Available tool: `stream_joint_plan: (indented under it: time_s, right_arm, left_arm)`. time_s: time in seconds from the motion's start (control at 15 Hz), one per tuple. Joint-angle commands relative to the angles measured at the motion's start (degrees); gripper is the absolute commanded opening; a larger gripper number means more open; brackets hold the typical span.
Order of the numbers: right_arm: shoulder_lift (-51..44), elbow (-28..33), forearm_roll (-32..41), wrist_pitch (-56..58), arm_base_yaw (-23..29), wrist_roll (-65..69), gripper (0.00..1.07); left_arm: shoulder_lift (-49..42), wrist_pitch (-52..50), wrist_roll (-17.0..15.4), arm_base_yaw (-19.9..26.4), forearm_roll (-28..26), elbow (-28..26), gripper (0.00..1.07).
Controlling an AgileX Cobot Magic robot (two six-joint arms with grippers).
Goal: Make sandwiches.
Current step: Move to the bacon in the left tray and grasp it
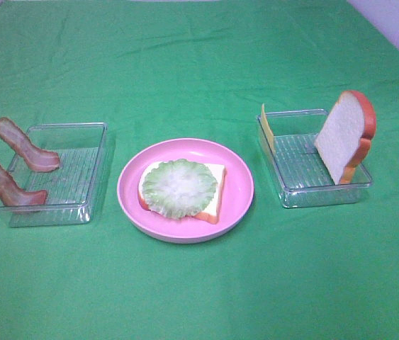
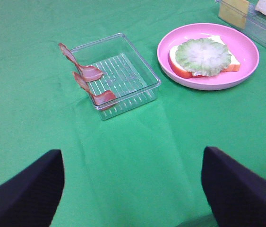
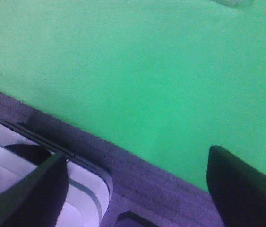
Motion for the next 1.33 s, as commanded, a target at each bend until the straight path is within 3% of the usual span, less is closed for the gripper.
stream_joint_plan:
  time_s: [0.07,0.27,0.73,1.2,1.33]
  right_arm:
    - [-9.28,2.29,-0.69,-2.23,-0.17,-4.24,0.76]
    - [-21.03,4.87,0.29,-4.24,-0.17,-6.93,0.76]
    - [-34.15,5.33,3.90,-3.27,-0.17,-11.17,0.76]
    - [-35.75,5.56,4.13,-2.98,-0.17,-11.17,0.76]
    - [-35.75,5.56,4.13,-2.98,-0.17,-11.17,0.76]
  left_arm:
    - [-1.09,-0.63,-0.40,-0.29,0.00,0.11,0.76]
    - [-1.09,-0.63,-0.40,-0.29,0.00,0.11,0.76]
    - [-1.09,-0.63,-0.40,-0.29,0.00,0.11,0.76]
    - [-1.03,-0.63,-0.97,-0.29,0.29,0.11,0.76]
    - [0.00,-0.69,-4.13,-0.29,1.83,0.11,0.76]
